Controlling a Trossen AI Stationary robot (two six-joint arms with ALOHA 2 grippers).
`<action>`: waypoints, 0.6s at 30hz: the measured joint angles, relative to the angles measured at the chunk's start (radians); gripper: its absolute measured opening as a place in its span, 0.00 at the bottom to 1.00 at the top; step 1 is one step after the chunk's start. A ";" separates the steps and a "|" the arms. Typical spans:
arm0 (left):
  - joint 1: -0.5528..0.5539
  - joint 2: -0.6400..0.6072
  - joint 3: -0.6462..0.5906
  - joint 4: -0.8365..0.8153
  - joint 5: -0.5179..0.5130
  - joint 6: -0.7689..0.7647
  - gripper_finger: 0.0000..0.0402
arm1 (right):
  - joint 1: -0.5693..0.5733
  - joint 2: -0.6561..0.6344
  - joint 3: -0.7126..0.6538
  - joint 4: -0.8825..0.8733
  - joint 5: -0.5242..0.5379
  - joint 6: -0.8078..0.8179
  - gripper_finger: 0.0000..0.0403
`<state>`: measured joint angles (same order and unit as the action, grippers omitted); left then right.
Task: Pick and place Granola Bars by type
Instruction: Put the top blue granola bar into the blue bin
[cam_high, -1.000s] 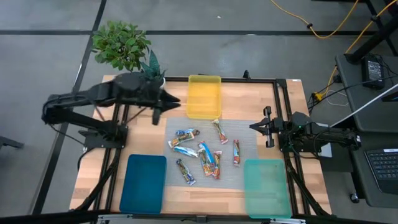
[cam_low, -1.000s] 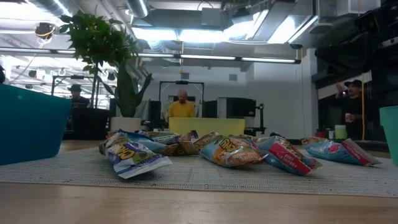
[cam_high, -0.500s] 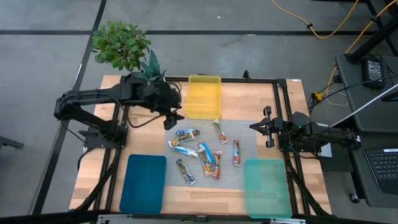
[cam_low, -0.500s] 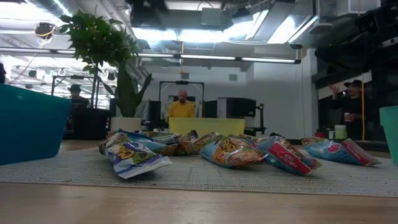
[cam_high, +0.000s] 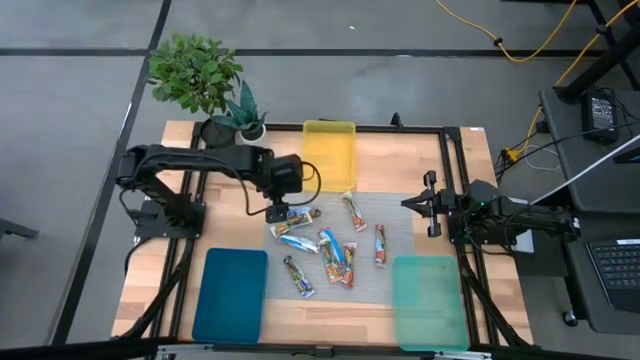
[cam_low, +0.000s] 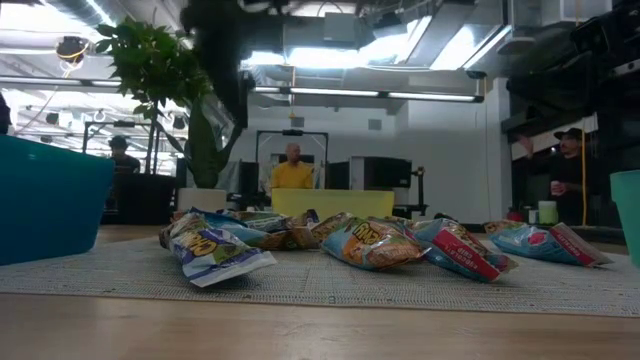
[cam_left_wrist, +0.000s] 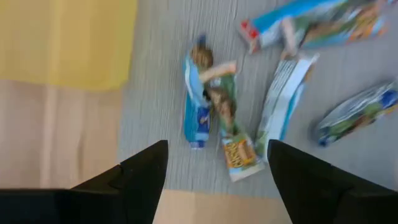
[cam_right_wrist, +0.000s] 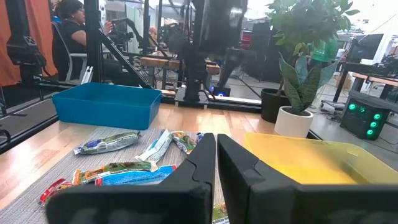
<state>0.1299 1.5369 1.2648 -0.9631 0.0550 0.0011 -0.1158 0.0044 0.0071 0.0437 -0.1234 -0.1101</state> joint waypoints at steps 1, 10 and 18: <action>0.000 0.008 -0.022 0.018 0.010 0.006 0.67 | 0.000 0.000 0.000 0.000 0.000 0.000 0.05; 0.003 0.020 -0.233 0.265 0.025 0.012 0.67 | 0.000 0.000 0.000 0.000 0.000 0.000 0.05; 0.003 0.020 -0.322 0.376 -0.035 0.022 0.66 | 0.000 0.000 0.000 0.000 0.000 0.000 0.05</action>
<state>0.1329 1.5566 0.9427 -0.5875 0.0202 0.0228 -0.1158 0.0044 0.0071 0.0441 -0.1235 -0.1101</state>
